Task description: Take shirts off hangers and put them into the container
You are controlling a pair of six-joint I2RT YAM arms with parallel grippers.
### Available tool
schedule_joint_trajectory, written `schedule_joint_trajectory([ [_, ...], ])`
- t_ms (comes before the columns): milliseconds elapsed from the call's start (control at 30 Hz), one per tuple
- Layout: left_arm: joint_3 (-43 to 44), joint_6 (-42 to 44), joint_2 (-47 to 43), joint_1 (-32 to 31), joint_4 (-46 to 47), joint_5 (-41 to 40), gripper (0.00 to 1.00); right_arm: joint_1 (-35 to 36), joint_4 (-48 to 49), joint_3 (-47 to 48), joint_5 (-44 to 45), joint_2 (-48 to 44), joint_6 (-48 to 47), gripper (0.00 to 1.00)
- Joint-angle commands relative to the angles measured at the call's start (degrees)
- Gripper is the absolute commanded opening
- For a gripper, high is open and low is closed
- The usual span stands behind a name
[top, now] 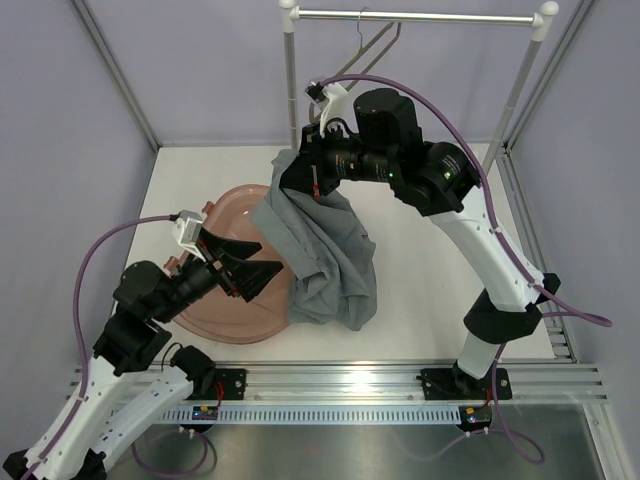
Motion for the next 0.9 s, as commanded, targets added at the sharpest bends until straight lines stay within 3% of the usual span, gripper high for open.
schedule_joint_trajectory([
  [0,-1.0,-2.0,2.1,-0.3,9.9,3.4,0.99,1.0,0.2,3.4,0.9,0.5,-0.9,0.00],
  [233,1.0,-3.6,11.4,-0.6,19.1,7.0,0.93,1.7,0.9,2.5,1.3,-0.1,-0.9,0.00],
  [300,2.1,-3.6,14.0,-0.7,20.3,8.3,0.54,1.8,0.6,2.8,1.5,-0.2,-0.9,0.00],
  [367,4.9,-2.5,16.4,-0.7,18.8,7.9,0.00,1.9,0.2,2.8,2.6,-0.9,-0.9,0.00],
  [500,13.4,4.2,16.7,-0.8,6.9,-1.1,0.00,1.9,-1.9,2.3,6.0,-3.4,-1.9,0.28],
  [533,16.0,8.5,16.5,-0.8,4.4,-6.3,0.00,1.8,-2.6,2.0,8.5,-5.2,-2.0,0.43],
  [567,19.0,11.0,17.2,-0.7,2.1,-8.7,0.00,1.9,-3.3,1.3,10.2,-6.2,-1.7,0.75],
  [600,26.6,13.8,18.2,-0.7,-4.1,-12.9,0.00,2.1,-4.0,-1.5,11.9,-7.8,-1.5,0.94],
  [633,31.5,19.5,19.9,-0.6,-8.0,-14.3,0.00,2.1,-4.0,-3.7,13.6,-9.5,-1.4,1.00],
  [733,53.8,27.7,29.7,-0.7,-22.6,-17.5,0.00,2.2,-2.7,-15.7,20.5,-21.3,0.2,0.99],
  [800,67.2,30.4,35.2,-0.6,-27.4,-19.7,0.00,2.2,-1.1,-22.2,22.4,-26.1,1.4,1.00],
  [867,73.9,35.1,37.6,-0.6,-28.6,-22.3,0.00,2.3,-0.3,-30.7,21.5,-32.0,2.2,0.99],
])
